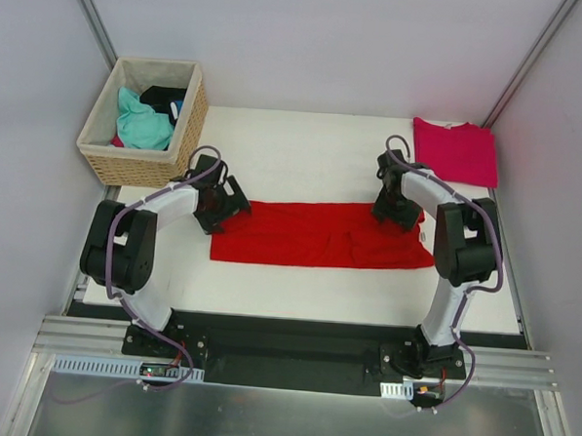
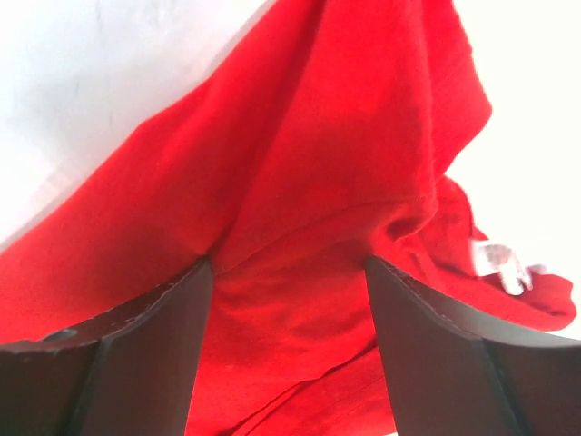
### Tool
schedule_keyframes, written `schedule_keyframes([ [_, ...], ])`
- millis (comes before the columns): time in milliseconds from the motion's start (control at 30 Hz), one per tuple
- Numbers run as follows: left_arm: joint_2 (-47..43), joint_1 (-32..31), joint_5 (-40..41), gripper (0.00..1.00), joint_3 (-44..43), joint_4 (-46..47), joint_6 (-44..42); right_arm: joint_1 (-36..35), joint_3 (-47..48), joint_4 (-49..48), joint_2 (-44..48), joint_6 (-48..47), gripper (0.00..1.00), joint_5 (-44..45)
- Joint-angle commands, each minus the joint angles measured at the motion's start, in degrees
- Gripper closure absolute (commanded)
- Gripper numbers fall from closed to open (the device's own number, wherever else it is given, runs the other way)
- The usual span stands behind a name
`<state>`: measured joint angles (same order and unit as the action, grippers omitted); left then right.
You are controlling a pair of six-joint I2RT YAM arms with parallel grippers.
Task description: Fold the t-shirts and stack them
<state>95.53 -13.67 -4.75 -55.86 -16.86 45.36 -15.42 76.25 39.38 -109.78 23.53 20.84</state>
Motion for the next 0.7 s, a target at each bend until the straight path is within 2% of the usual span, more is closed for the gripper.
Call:
schedule_keyframes([
  [0, -0.7, 2.6, 2.8, 0.02, 3.7, -0.9, -2.6, 1.5, 3.2, 3.5, -1.1, -1.5, 0.27, 1.7],
  [200, -4.9, 2.4, -0.3, 0.02, 4.4, -0.8, -1.7, 0.9, 2.3, 2.7, 2.9, -2.3, 0.2, 0.7],
  [433, -18.1, -2.0, -5.7, 0.01, 3.0, -0.9, -1.4, -2.2, 6.9, 5.3, 12.3, -5.3, 0.12, 5.1],
  [467, -19.6, -2.5, -7.3, 0.01, 2.8, -0.8, -1.5, -2.2, 7.0, 4.2, 13.7, -5.9, 0.07, 4.7],
  [633, -28.1, -3.6, -10.9, 0.01, 0.6, -0.5, -3.6, 0.0, 1.9, -5.3, 15.5, -7.7, 0.02, -8.1],
  [667, -29.1, -3.6, -11.2, 0.01, 0.5, -0.5, -3.8, 1.1, 0.1, -9.9, 15.6, -7.4, 0.01, -13.1],
])
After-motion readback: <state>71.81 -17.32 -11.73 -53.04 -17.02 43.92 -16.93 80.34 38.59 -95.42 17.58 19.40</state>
